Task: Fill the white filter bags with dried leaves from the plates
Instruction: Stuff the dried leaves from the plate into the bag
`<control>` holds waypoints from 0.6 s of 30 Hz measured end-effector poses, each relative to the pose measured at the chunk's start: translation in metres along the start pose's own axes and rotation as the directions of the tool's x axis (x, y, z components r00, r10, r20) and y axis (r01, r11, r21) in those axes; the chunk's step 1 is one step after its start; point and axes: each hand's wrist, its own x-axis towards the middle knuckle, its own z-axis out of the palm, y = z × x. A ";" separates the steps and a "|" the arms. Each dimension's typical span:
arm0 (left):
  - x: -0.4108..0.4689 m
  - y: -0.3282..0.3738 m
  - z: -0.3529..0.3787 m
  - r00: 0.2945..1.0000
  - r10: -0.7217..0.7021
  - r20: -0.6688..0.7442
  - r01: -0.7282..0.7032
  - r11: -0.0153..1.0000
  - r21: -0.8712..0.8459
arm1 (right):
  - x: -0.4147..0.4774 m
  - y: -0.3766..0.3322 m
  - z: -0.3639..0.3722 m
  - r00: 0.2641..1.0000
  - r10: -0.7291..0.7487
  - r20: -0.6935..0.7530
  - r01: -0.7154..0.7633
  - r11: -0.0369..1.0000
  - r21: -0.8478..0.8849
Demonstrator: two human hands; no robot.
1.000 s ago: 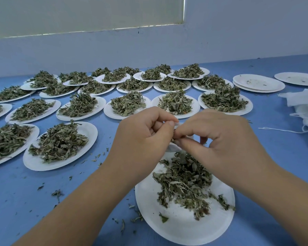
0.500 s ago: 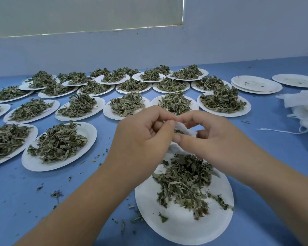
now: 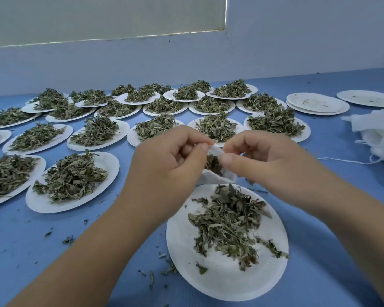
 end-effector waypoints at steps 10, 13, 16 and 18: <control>0.005 -0.006 -0.010 0.993 -0.054 -0.107 0.055 0.998 0.007 | -0.007 0.007 -0.032 0.884 0.145 0.443 0.081 0.888 -0.452; 0.004 -0.006 -0.011 0.992 -0.035 -0.117 0.039 0.999 0.031 | -0.006 0.008 -0.025 0.902 0.176 0.395 0.056 0.859 -0.509; 0.004 -0.008 -0.012 0.991 -0.032 -0.127 0.037 0.999 0.038 | -0.006 0.008 -0.021 0.921 0.202 0.333 0.032 0.813 -0.581; 0.005 -0.009 -0.013 0.991 -0.027 -0.133 0.034 0.998 0.052 | -0.006 0.007 -0.019 0.926 0.214 0.311 0.018 0.798 -0.602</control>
